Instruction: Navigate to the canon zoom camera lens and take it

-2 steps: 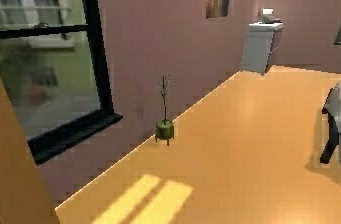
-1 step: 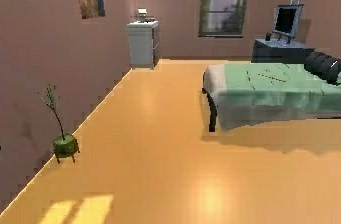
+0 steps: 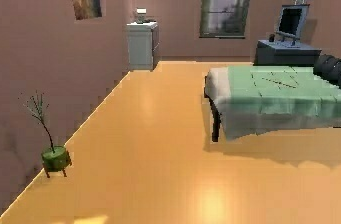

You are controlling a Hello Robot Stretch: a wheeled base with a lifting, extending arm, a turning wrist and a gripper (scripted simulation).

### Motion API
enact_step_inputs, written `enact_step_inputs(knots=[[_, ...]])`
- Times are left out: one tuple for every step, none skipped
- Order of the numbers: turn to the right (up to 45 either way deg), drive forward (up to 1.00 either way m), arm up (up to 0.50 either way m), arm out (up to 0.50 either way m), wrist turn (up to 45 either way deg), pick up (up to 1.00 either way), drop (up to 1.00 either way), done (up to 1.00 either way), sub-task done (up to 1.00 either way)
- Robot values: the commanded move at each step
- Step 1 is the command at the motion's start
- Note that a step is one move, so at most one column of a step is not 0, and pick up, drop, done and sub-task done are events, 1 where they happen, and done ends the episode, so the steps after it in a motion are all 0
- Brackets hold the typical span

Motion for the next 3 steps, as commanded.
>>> enact_step_inputs(knots=[[45.0,0.0,0.0,0.0,0.0,0.0,0.0,0.0,0.0],[6.0,0.0,0.0,0.0,0.0,0.0,0.0,0.0,0.0],[0.0,0.1,0.0,0.0,0.0,0.0,0.0,0.0,0.0]])
